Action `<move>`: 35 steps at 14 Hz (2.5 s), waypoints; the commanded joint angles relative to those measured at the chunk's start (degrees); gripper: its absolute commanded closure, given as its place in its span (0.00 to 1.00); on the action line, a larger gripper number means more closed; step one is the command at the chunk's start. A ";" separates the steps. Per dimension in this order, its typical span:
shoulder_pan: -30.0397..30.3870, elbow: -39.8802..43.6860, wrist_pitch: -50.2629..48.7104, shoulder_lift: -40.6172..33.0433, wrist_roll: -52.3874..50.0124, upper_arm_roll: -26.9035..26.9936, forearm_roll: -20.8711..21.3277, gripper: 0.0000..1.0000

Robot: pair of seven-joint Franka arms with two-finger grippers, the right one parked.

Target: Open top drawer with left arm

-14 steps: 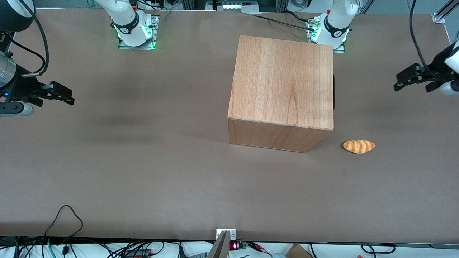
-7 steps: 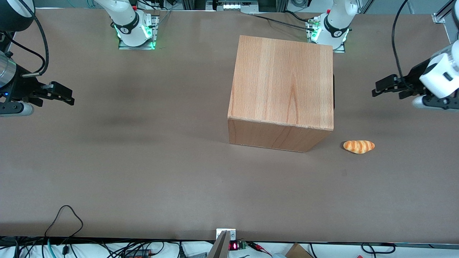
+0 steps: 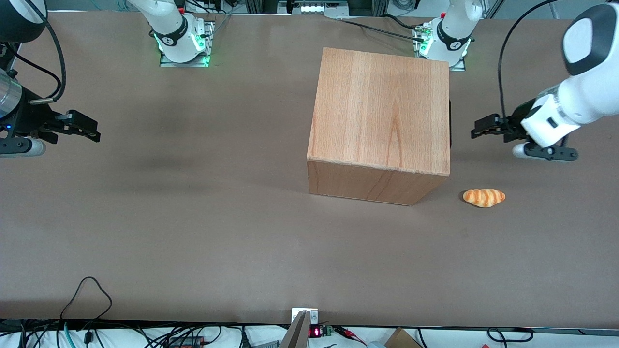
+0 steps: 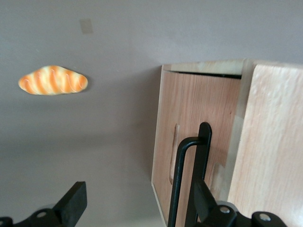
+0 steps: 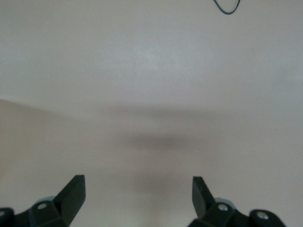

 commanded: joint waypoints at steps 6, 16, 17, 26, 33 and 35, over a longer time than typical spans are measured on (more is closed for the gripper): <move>-0.21 -4.10 3.00 1.82 2.06 -0.01 -4.74 0.00; -0.30 -4.63 4.23 4.37 3.02 -1.15 -4.74 0.00; -0.30 -4.71 4.23 4.46 3.02 -1.15 -4.74 0.00; -0.30 -4.98 4.58 6.04 3.90 -1.07 -4.12 0.00; -0.12 -4.98 4.76 7.01 3.81 -0.98 -3.68 0.00; -0.12 -4.98 5.11 7.10 3.81 -0.98 -1.67 0.00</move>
